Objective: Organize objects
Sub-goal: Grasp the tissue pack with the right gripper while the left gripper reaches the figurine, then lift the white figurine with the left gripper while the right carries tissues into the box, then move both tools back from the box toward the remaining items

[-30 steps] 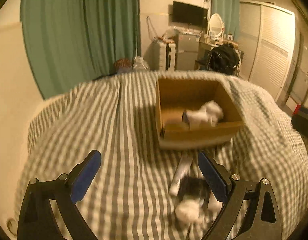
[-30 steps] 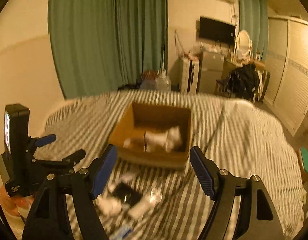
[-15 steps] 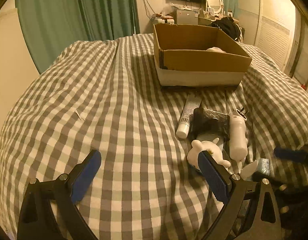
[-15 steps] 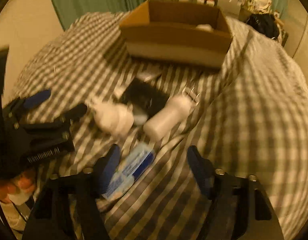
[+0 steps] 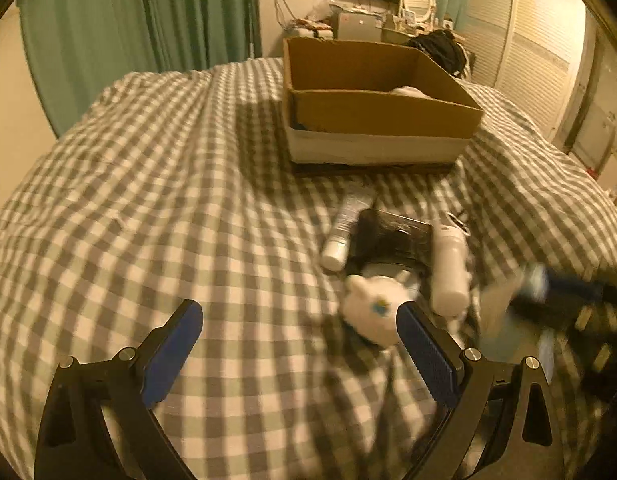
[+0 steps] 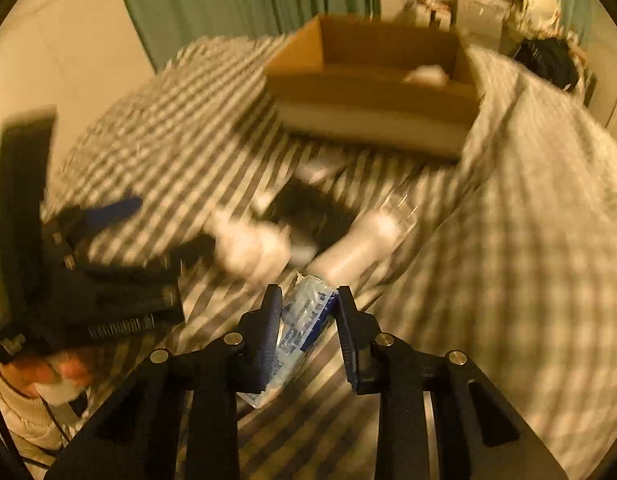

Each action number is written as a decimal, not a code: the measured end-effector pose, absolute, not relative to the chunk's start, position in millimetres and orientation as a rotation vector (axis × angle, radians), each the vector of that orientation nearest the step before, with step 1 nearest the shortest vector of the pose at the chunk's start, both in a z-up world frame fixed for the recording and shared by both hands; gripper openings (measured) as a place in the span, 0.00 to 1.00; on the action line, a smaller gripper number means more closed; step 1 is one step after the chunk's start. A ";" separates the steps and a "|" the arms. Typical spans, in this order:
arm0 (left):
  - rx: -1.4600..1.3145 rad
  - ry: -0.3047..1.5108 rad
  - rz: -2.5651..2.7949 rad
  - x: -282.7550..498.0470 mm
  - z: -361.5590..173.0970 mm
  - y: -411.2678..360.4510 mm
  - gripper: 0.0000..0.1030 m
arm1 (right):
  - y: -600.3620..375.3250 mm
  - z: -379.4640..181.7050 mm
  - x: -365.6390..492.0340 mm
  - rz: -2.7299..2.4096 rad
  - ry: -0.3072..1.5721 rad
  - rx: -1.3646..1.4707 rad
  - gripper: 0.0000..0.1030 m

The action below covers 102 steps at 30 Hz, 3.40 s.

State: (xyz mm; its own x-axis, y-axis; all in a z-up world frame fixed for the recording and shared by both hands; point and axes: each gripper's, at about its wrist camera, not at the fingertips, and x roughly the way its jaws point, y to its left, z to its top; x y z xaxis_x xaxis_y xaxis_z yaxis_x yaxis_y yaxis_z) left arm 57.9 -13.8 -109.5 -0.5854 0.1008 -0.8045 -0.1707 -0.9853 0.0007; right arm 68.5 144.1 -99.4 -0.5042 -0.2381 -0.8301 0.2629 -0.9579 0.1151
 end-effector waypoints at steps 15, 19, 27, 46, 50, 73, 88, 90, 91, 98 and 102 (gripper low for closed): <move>-1.489 0.133 2.459 27.7 -147.5 35.3 0.68 | 186.5 -85.6 45.0 -2.613 -0.026 1.301 0.26; -1.494 0.141 2.437 29.6 -148.7 37.9 0.52 | 188.5 -87.5 45.8 -2.610 -0.040 1.296 0.26; -1.412 0.142 2.482 49.4 -121.5 32.6 0.52 | 186.1 -72.0 57.9 -2.638 -0.034 1.247 0.26; -1.130 0.052 2.677 53.8 -10.8 16.8 0.52 | 176.6 8.2 81.6 -2.756 0.062 0.988 0.26; -1.029 0.068 2.734 36.3 22.6 18.4 0.52 | 177.1 34.8 65.0 -2.782 0.061 0.903 0.26; -0.885 0.040 2.780 -179.0 21.7 48.6 0.52 | 192.2 48.2 -153.4 -2.828 -0.061 0.907 0.26; -1.098 0.167 2.703 -212.3 -58.1 59.8 0.56 | 218.0 -21.4 -205.6 -2.754 -0.240 1.085 0.42; -1.080 0.172 2.703 -201.3 -54.7 59.0 0.65 | 219.0 -14.4 -203.6 -2.777 -0.257 1.058 0.62; -1.065 0.170 2.708 -195.3 -51.5 58.4 0.71 | 218.7 -10.1 -201.0 -2.789 -0.260 1.036 0.62; -0.987 0.108 2.751 -145.9 -27.9 38.2 0.92 | 223.7 21.4 -140.0 -2.882 -0.194 0.911 0.66; -0.996 0.089 2.787 -120.1 -22.8 20.8 0.97 | 221.2 19.5 -103.9 -2.893 -0.166 0.926 0.66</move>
State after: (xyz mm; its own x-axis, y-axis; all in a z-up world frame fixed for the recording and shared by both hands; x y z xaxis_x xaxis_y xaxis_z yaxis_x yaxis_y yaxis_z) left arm -120.1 20.8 -22.8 -0.7593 0.1488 -0.6335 -0.1891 -0.9820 -0.0040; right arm -103.9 221.2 19.5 -0.8102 -0.1280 -0.5720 0.0619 -0.9891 0.1337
